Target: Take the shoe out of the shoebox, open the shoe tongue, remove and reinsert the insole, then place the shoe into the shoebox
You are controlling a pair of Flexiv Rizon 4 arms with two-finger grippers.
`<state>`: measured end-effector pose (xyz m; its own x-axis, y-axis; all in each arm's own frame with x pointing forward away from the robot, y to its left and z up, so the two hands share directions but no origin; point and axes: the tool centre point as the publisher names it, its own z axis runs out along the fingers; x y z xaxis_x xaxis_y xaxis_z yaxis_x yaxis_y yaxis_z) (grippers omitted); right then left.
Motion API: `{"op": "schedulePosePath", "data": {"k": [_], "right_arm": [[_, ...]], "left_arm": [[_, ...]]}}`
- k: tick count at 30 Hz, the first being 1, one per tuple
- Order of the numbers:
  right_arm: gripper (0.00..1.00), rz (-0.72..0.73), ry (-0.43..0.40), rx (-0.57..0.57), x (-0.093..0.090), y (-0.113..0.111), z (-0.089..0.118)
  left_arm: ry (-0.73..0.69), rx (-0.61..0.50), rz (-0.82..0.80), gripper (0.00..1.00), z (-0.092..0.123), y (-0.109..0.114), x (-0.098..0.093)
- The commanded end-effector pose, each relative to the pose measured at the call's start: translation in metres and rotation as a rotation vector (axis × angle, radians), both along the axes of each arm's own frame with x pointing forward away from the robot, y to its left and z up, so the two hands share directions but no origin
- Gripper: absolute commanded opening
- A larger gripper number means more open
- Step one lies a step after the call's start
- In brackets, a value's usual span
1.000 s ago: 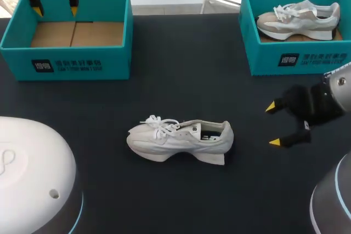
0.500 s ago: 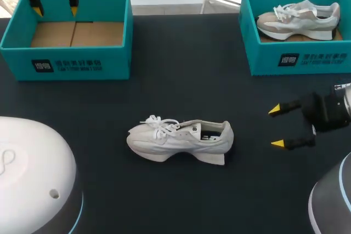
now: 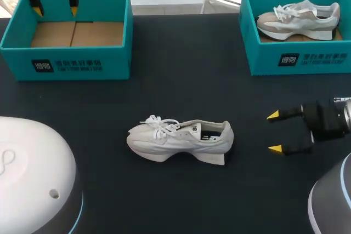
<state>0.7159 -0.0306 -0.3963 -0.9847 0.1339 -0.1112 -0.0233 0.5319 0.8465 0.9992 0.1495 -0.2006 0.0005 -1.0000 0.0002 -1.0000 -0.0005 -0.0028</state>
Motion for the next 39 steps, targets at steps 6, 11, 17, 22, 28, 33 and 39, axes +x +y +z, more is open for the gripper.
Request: {"op": "schedulePosePath", "data": {"k": [6,11,17,22,28,33,39], "right_arm": [[1.0,0.0,0.001,-0.005,0.001,0.001,0.0],[1.0,0.0,0.001,-0.005,0.001,0.001,0.0],[1.0,0.0,0.001,-0.005,0.001,0.001,0.0],[1.0,0.0,0.001,-0.005,0.001,0.001,0.0],[1.0,-0.046,0.029,-0.01,-0.008,0.015,-0.005],[1.0,-0.105,0.023,-0.01,-0.011,0.041,-0.005],[1.0,-0.102,0.017,0.0,-0.006,0.071,-0.006]], "left_arm": [[0.001,0.0,0.0,1.0,0.0,0.0,0.0],[0.001,0.0,0.0,1.0,0.0,0.0,0.0],[0.001,0.0,0.0,1.0,0.0,0.0,0.0],[0.001,0.0,0.0,1.0,0.0,0.0,0.0],[0.001,0.0,0.0,1.0,0.0,0.0,0.0],[0.001,0.0,0.0,1.0,0.0,0.0,0.0],[0.001,0.0,0.0,1.0,0.0,0.0,0.0]]}}
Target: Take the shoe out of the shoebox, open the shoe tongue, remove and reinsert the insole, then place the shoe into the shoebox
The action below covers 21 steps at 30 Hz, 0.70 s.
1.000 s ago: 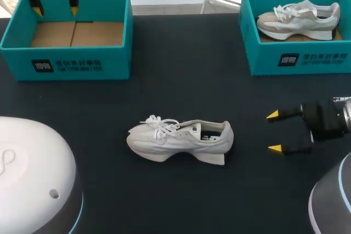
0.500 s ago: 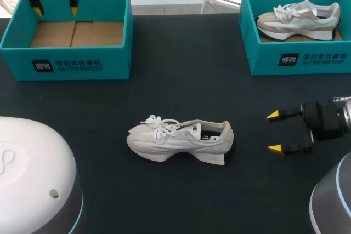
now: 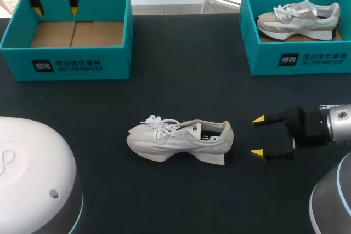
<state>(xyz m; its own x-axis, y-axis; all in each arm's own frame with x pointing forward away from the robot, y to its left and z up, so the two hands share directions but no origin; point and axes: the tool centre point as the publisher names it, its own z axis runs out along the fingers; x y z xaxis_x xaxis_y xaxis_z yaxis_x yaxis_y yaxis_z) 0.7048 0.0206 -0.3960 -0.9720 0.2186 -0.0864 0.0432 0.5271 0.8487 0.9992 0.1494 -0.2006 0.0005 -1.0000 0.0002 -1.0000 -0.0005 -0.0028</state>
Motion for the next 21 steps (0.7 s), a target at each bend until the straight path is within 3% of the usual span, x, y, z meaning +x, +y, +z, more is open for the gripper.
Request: {"op": "schedulePosePath", "data": {"k": [1,21], "right_arm": [[1.0,-0.021,-0.004,-0.009,0.006,0.023,-0.006],[1.0,-0.012,0.036,0.075,0.0,0.076,-0.015]], "left_arm": [[0.001,0.0,0.0,1.0,0.0,0.0,0.0],[0.001,0.0,0.0,1.0,0.0,0.0,0.0]]}}
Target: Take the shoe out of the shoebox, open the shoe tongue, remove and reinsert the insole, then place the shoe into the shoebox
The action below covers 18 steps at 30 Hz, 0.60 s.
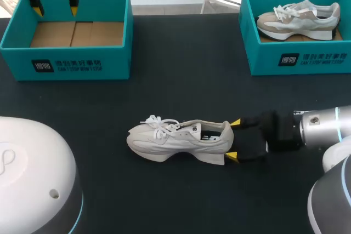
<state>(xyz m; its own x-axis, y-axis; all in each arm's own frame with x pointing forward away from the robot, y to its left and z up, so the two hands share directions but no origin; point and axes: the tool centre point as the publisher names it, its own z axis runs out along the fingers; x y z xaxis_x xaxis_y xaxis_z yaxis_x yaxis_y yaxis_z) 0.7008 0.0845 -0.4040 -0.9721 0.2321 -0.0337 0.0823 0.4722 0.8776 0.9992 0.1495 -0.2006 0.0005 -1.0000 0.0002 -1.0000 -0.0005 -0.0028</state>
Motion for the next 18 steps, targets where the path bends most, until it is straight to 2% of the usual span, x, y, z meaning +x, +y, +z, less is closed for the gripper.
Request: {"op": "schedulePosePath", "data": {"k": [1,11,18], "right_arm": [[1.0,-0.001,-0.002,0.018,0.004,0.015,-0.009],[1.0,0.023,0.002,0.072,0.005,0.04,-0.017],[1.0,0.028,0.023,0.081,0.004,0.045,-0.028]], "left_arm": [[0.001,0.0,0.0,1.0,0.0,0.0,0.0],[0.001,0.0,0.0,1.0,0.0,0.0,0.0],[0.001,0.0,0.0,1.0,0.0,0.0,0.0]]}}
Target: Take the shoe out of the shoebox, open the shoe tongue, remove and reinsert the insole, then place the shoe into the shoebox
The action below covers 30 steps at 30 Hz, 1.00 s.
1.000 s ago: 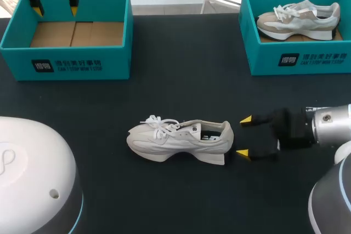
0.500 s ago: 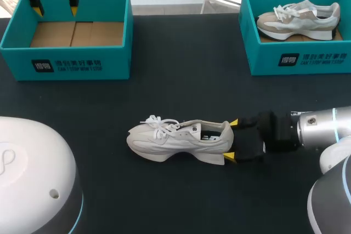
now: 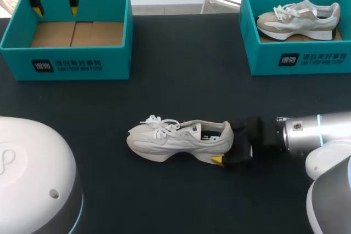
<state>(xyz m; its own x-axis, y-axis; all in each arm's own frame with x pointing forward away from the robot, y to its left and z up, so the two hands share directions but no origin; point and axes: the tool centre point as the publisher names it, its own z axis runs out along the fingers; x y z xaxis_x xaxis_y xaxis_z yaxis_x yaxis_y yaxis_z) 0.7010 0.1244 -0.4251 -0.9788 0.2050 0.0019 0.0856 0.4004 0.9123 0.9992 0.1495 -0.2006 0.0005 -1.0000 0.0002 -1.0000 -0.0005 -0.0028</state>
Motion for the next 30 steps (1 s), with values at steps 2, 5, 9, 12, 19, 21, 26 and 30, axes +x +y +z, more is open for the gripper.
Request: {"op": "schedulePosePath", "data": {"k": [2,5,9,12,19,21,26,30], "right_arm": [[1.0,0.01,0.012,-0.007,0.004,0.007,-0.007],[0.09,0.022,0.013,-0.013,0.005,0.007,-0.007],[0.0,0.074,0.005,-0.026,0.008,0.006,0.002],[0.0,0.106,0.015,-0.048,0.013,-0.003,0.005],[0.0,0.13,0.032,-0.084,0.023,-0.021,0.008],[0.0,0.139,0.034,-0.084,0.025,-0.022,0.006],[0.0,0.132,0.047,-0.081,0.027,-0.019,0.001],[0.0,0.132,0.047,-0.081,0.027,-0.019,0.001]], "left_arm": [[0.001,0.0,0.0,1.0,0.0,0.0,0.0],[0.001,0.0,0.0,1.0,0.0,0.0,0.0],[0.001,0.0,0.0,1.0,0.0,0.0,0.0],[0.001,0.0,0.0,1.0,0.0,0.0,0.0],[0.001,0.0,0.0,1.0,0.0,0.0,0.0],[0.001,0.0,0.0,1.0,0.0,0.0,0.0],[0.001,0.0,0.0,1.0,0.0,0.0,0.0],[0.001,0.0,0.0,1.0,0.0,0.0,0.0]]}}
